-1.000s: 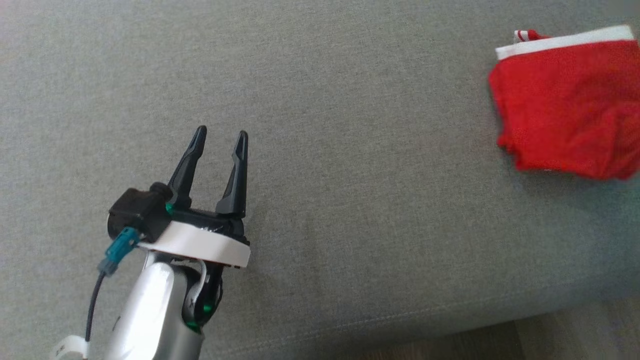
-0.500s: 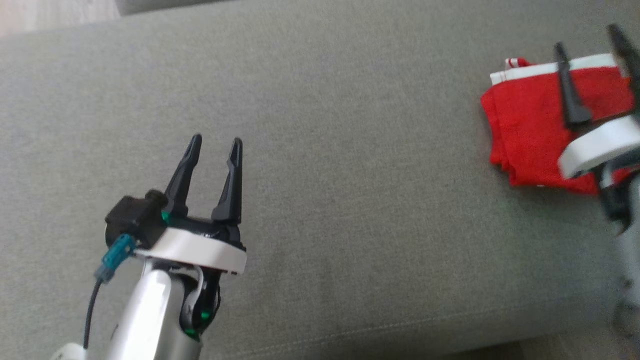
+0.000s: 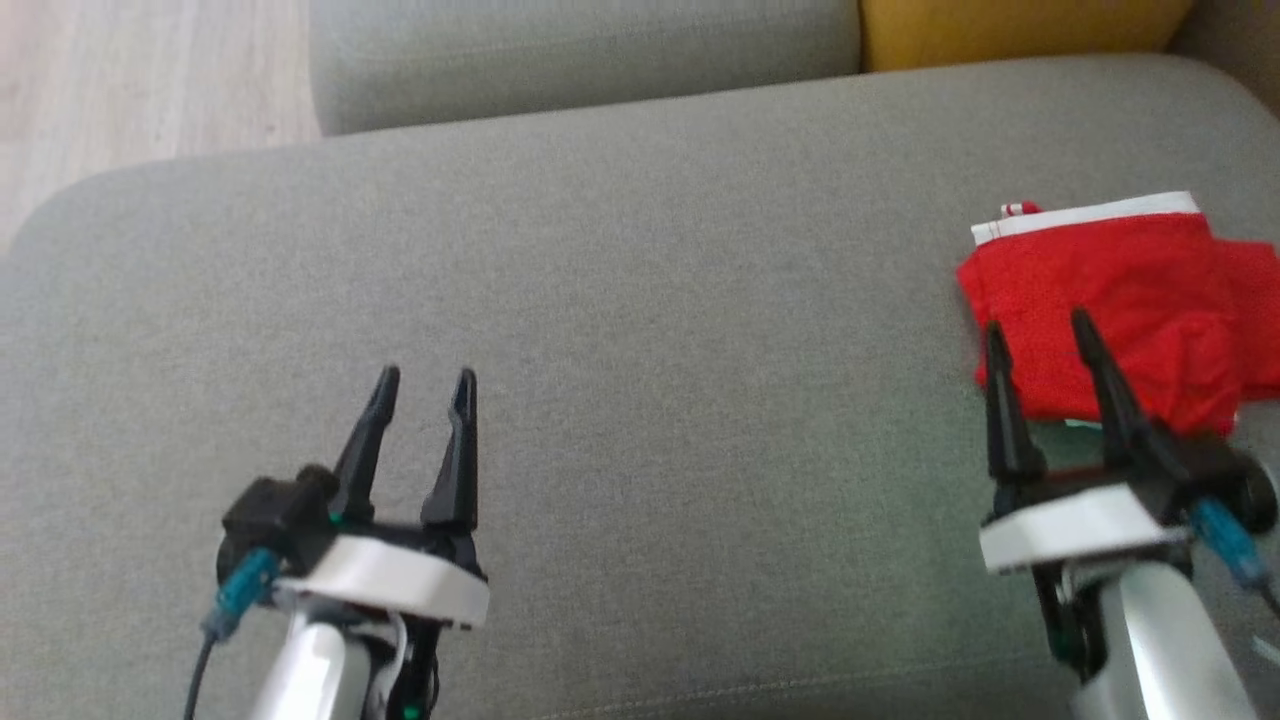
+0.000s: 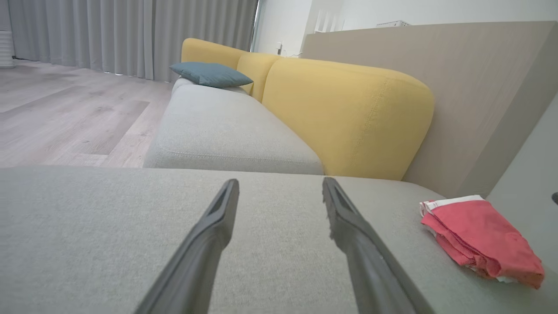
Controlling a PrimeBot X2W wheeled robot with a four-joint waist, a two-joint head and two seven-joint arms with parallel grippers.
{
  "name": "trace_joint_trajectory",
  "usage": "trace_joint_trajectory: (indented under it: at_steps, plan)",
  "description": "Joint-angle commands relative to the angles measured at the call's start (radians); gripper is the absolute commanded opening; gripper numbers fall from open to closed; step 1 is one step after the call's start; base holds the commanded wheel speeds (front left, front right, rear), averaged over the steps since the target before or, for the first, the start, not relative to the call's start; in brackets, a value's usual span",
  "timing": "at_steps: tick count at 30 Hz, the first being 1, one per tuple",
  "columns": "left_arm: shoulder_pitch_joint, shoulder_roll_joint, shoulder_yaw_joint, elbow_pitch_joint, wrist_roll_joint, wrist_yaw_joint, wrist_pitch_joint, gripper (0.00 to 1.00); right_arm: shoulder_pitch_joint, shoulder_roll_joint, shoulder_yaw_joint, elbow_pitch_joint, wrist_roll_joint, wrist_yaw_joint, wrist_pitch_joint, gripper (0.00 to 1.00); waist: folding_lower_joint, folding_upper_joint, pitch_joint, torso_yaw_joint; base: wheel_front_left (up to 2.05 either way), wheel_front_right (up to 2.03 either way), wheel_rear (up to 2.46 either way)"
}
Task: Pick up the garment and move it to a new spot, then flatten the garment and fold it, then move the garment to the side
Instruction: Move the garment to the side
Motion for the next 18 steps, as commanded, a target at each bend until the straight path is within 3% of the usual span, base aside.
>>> trace_joint_trajectory:
  at_steps: [1, 6, 18]
  plan:
    - [-0.025, 0.003, 0.041, -0.033, -0.005, 0.004, -0.006, 1.0, -0.013, 0.005, 0.019, -0.04, 0.01, 0.006, -0.014, 1.0, 0.0, -0.0001, -0.007, 0.004, 0.0, 0.0, 0.0]
    - [0.012, 0.003, 0.048, -0.038, 0.003, 0.024, -0.006, 1.0, 0.07, 0.006, 0.054, -0.049, 0.08, 0.006, -0.028, 1.0, 0.0, -0.0001, -0.019, 0.011, 0.0, 0.0, 0.0]
    - [0.034, 0.003, 0.048, -0.055, 0.011, 0.044, -0.006, 1.0, 0.11, 0.006, 0.058, -0.092, 0.107, 0.006, -0.03, 1.0, 0.0, -0.0001, -0.027, 0.023, 0.0, 0.0, 0.0]
